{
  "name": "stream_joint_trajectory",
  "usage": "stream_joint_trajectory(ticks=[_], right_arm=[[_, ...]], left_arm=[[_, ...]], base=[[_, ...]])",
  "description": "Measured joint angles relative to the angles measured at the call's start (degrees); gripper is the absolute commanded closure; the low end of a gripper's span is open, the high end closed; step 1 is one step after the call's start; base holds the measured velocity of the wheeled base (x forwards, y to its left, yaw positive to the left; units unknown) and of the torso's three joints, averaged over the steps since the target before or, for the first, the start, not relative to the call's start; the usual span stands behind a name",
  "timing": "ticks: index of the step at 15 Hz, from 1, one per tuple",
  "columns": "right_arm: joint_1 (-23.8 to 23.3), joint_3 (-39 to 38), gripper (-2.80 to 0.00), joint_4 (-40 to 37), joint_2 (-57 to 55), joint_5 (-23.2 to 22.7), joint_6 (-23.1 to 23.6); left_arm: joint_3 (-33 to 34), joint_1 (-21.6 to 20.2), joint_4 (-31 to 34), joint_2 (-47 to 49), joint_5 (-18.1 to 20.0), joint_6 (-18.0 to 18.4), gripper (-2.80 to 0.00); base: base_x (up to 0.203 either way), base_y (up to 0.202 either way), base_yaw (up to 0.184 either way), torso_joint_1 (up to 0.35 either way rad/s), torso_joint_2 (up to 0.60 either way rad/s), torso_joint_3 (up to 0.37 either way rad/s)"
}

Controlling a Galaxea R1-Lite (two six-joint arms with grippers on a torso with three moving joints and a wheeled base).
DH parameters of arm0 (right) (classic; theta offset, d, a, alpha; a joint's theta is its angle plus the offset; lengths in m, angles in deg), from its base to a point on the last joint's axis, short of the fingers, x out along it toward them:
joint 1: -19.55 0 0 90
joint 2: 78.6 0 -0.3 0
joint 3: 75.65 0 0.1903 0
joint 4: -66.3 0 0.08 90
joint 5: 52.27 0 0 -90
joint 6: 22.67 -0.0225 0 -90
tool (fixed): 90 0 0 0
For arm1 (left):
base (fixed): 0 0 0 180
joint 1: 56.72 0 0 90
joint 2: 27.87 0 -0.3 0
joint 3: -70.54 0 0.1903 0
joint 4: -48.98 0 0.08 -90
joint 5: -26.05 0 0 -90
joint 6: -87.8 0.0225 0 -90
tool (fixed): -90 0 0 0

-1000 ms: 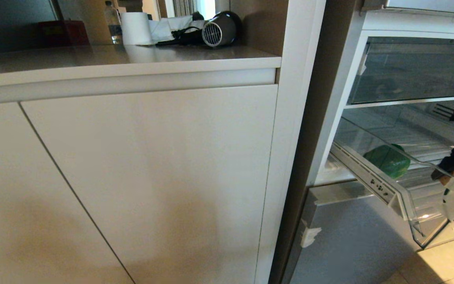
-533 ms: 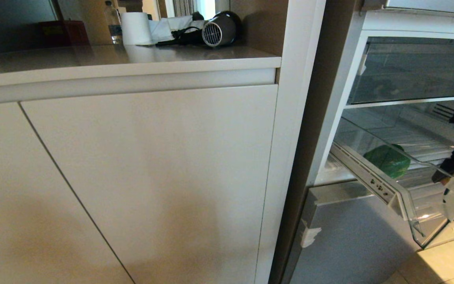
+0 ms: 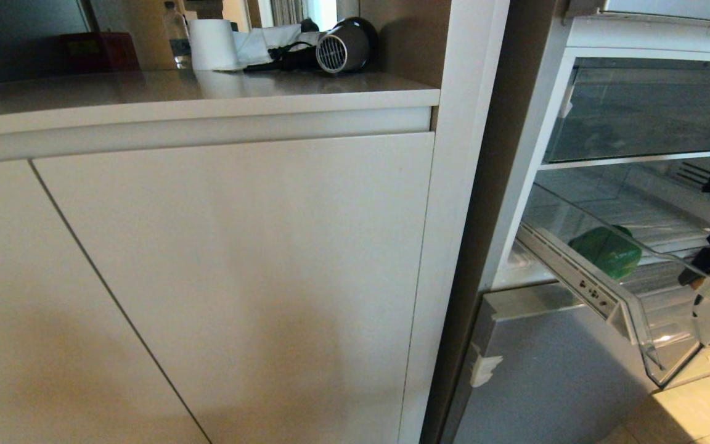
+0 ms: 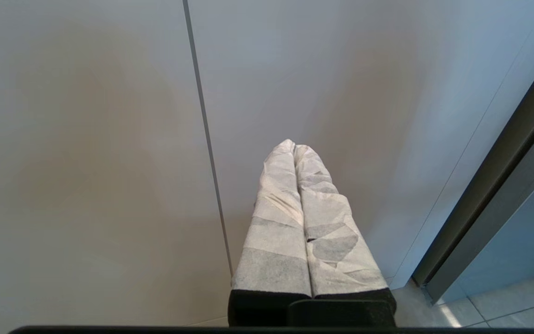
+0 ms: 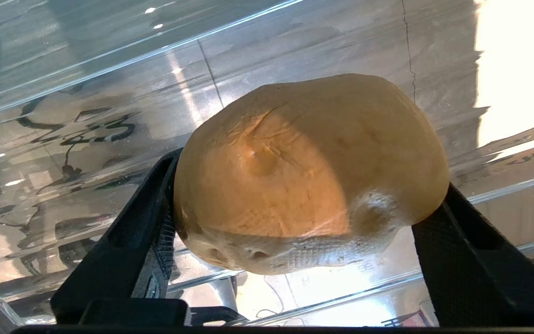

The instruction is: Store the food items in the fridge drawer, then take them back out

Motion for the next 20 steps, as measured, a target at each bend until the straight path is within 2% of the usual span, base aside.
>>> stream_joint_trajectory(ticks=[8,11,17,20], right_arm=[[-0.1,0.0,0.0,0.3,1.5,-0.8,-0.2],[0.0,0.1,0.0,3.2,3.9,-5.2,-0.5],[-0.1,-0.8,0.0,3.4,13.1,-7.1,-0.5],[-0.2,-3.7,0.0,3.4,19.3,-7.3,-0.3]], left_arm=[[0.0,0.0,0.0,0.0,0.0,0.0,0.0],[0.0,0.0,0.0,0.0,0.0,0.0,0.0],[0.0,0.0,0.0,0.0,0.0,0.0,0.0],[0.0,0.0,0.0,0.0,0.0,0.0,0.0]], base=[[0.0,0.0,0.0,0.0,0.0,0.0],[0.0,0.0,0.0,0.0,0.0,0.0],[0.0,0.0,0.0,0.0,0.0,0.0],[0.0,0.0,0.0,0.0,0.0,0.0]])
